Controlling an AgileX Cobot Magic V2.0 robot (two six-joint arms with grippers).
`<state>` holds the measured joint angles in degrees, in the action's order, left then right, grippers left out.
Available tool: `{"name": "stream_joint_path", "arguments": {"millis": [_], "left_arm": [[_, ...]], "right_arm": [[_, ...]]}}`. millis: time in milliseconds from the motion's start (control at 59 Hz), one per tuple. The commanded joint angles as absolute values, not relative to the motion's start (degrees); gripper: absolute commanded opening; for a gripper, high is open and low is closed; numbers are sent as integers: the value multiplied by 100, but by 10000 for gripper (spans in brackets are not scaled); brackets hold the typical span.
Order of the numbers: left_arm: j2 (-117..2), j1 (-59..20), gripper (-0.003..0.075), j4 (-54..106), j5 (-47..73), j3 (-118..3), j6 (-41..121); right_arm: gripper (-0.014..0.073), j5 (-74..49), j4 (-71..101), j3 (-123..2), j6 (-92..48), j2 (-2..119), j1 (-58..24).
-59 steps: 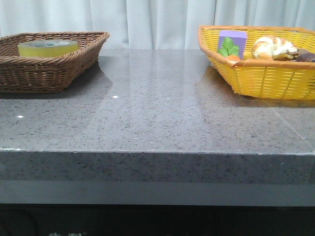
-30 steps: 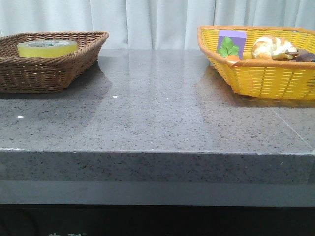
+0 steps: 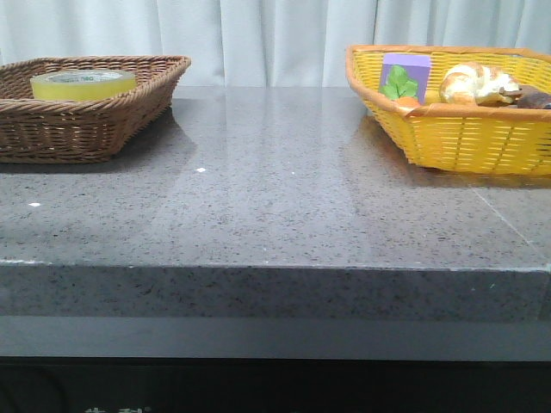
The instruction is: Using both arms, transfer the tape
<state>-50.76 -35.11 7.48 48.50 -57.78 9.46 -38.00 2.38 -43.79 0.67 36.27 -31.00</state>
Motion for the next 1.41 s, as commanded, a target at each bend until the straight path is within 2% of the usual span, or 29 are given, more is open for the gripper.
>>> {"name": "stream_joint_path", "arguments": {"millis": [0, 237, 424, 441, 542, 610, 746, 898, 1390], "left_arm": [[-4498, -3556, 417, 763, 3818, -5359, 936], [-3566, -3556, 417, 441, 2539, -4320, 936], [-3539, -3556, 417, 220, 2502, -4133, 936], [-3552, -3556, 417, 220, 2502, -4133, 936], [-3553, -3556, 405, 220, 2491, -4133, 936], [-3553, -3556, 343, 220, 2491, -4133, 936], [-3553, -3556, 159, 220, 2491, -4133, 936], [-3553, -3556, -6, 220, 2491, -4133, 936], [-3553, -3556, -20, 270, 2504, -4133, 936]], "right_arm": [[390, -3405, 252, -4515, 63, 3612, -3081], [390, -3405, 252, -4515, 63, 3612, -3081], [390, -3409, 252, -4509, 63, 3612, -3081], [343, -3406, 252, -4509, 63, 3612, -3081], [332, -3419, 252, -4509, 63, 3612, -3081], [276, -3431, 252, -4509, 63, 3612, -3081], [69, -3485, 252, -4509, 63, 3612, -3081], [-122, -3614, 252, -4509, 63, 3612, -3081], [-116, -3651, 252, -4509, 63, 3612, -3081]]}}
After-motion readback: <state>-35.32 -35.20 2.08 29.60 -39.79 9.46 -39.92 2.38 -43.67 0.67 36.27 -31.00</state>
